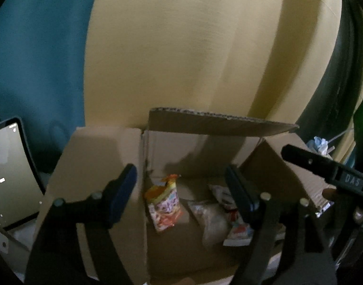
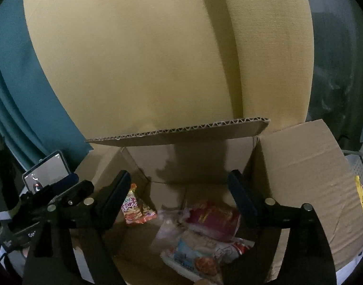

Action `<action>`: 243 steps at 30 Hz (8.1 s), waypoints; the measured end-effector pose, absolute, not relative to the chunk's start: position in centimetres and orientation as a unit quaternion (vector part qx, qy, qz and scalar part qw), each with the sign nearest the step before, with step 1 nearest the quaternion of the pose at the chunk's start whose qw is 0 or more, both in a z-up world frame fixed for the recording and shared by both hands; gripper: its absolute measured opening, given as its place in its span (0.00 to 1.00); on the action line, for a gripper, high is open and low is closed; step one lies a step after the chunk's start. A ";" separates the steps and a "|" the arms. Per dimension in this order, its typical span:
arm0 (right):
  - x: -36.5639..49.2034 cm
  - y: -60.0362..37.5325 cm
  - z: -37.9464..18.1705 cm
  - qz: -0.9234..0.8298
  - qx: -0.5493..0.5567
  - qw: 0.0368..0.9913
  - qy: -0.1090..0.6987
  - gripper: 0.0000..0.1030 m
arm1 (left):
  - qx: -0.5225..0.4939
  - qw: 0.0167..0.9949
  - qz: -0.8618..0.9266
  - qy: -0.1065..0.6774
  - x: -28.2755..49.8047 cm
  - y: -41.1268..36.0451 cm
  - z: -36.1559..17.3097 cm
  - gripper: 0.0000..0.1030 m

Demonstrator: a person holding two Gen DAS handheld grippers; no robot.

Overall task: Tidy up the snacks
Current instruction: 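Carry both bags into the cardboard box and open both grippers, then grasp the silver-red bag with the right gripper while the left grasps the yellow cartoon bag, then carry both bags into the cardboard box and open both grippers, then withdraw both grippers from the box toward the remaining snacks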

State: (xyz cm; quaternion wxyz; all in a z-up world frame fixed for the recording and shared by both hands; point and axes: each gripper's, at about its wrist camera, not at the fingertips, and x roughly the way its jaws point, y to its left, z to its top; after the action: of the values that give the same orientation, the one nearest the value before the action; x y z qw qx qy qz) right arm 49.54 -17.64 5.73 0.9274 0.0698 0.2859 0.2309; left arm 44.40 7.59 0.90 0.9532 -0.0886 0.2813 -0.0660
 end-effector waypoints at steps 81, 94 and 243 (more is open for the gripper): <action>21.1 -28.3 -11.3 0.206 -0.020 0.901 0.381 0.84 | 0.001 0.896 -0.086 0.436 17.6 -6.2 -13.7 0.86; 19.7 -27.1 -11.4 0.199 -0.073 0.902 0.376 0.62 | 0.006 0.899 -0.119 0.421 16.2 -6.2 -12.6 0.60; 36.6 -19.9 1.3 0.211 -0.027 0.923 0.320 0.80 | -0.050 0.946 -0.088 0.307 29.5 1.9 -1.6 0.82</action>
State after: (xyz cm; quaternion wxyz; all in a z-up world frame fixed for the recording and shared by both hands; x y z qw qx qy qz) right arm 36.58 -19.89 1.26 0.9230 -0.0266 0.3205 0.2114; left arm 29.45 1.89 -1.59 0.9463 -0.0503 0.3069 -0.0881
